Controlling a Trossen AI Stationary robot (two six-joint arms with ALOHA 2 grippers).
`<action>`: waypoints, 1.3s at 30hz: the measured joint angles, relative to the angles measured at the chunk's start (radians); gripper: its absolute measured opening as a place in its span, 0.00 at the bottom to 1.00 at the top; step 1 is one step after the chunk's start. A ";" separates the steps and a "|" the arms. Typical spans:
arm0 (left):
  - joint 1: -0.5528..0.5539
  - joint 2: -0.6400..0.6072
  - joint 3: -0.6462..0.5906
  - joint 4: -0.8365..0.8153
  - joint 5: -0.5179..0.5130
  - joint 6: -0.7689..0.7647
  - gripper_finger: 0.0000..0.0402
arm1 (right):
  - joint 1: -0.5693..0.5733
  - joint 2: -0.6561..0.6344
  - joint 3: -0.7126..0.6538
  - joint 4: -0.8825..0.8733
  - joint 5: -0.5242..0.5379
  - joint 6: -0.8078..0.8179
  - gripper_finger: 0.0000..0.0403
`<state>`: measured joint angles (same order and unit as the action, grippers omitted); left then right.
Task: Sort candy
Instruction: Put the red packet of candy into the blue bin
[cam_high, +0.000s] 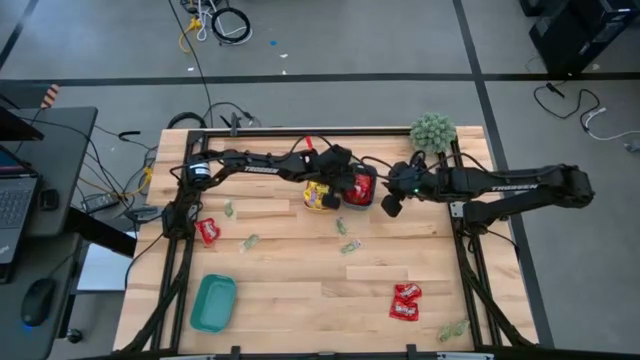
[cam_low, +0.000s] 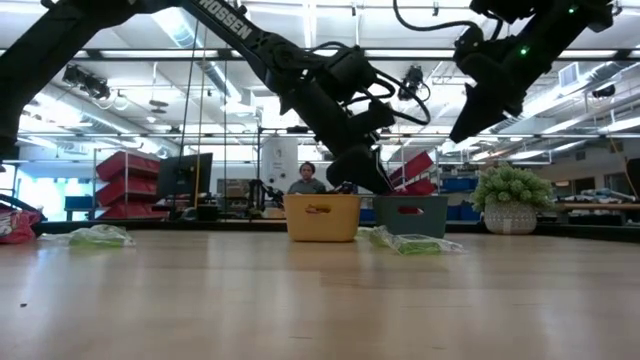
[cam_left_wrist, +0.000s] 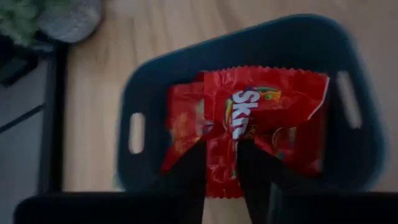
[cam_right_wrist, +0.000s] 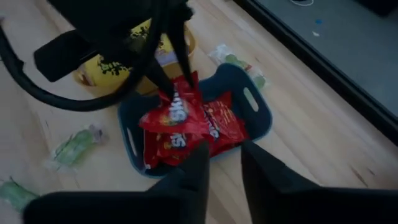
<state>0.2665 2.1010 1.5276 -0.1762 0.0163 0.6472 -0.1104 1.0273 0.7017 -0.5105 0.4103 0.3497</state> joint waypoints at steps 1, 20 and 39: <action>0.001 -0.001 0.000 0.004 -0.012 -0.002 0.25 | 0.000 0.006 0.000 0.008 0.000 -0.005 0.23; 0.075 -0.090 0.022 -0.109 0.162 -0.209 0.24 | -0.026 0.009 -0.041 0.212 -0.008 -0.122 0.37; 0.148 -0.362 -0.441 0.535 0.424 -0.424 0.00 | -0.139 0.410 -0.133 0.752 -0.125 -0.118 0.01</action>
<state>0.4145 1.7388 1.0862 0.3585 0.4401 0.2231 -0.2496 1.4371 0.5684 0.2419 0.2857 0.2318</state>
